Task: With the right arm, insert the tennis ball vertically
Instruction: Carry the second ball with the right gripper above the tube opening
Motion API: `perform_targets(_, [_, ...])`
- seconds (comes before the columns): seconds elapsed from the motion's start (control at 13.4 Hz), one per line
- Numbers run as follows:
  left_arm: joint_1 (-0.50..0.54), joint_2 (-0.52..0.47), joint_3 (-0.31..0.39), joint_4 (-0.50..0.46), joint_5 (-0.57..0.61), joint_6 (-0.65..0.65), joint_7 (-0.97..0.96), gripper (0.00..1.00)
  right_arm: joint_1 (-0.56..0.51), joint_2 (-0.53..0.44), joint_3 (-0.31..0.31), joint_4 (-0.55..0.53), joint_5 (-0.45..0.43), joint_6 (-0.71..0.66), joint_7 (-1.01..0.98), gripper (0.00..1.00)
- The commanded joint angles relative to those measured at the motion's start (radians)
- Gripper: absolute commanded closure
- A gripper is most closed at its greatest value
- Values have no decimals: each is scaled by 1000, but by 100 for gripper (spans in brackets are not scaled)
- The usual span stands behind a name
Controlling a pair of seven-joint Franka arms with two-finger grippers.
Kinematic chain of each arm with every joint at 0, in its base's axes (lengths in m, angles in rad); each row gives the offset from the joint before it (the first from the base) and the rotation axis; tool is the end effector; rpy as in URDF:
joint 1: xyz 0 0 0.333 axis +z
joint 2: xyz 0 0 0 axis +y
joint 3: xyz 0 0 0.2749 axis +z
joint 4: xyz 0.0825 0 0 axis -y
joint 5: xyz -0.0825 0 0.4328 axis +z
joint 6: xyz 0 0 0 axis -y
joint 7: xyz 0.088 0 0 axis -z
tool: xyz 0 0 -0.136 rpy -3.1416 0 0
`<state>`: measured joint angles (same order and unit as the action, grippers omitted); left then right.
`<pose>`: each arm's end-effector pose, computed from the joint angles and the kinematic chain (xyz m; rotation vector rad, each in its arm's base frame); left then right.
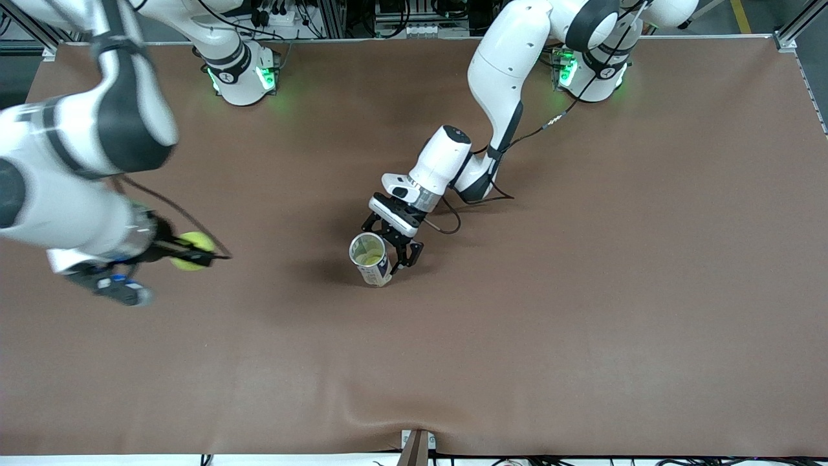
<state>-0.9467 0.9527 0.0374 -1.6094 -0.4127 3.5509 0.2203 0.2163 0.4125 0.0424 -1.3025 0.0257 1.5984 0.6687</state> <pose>0.4884 -0.5466 0.1027 2.3670 -0.8583 1.2459 0.6745 0.1778 0.4262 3.0551 -0.6428 -0.1924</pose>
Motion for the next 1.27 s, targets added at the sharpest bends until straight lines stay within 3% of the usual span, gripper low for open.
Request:
perform_targets(0.0, [-9,-31,9,-32,-17,3,-7,0,112,15,-15,28,2,15,162,100])
perform_targets(0.6, [-6,-20,13,-26,-8,3,-6,0,328,83,-18,26,-6,181,478,100])
perform_targets(1.19, [-6,-12,10,-12,-14,3,-6,0,390,172,-19,26,-38,278,500,100])
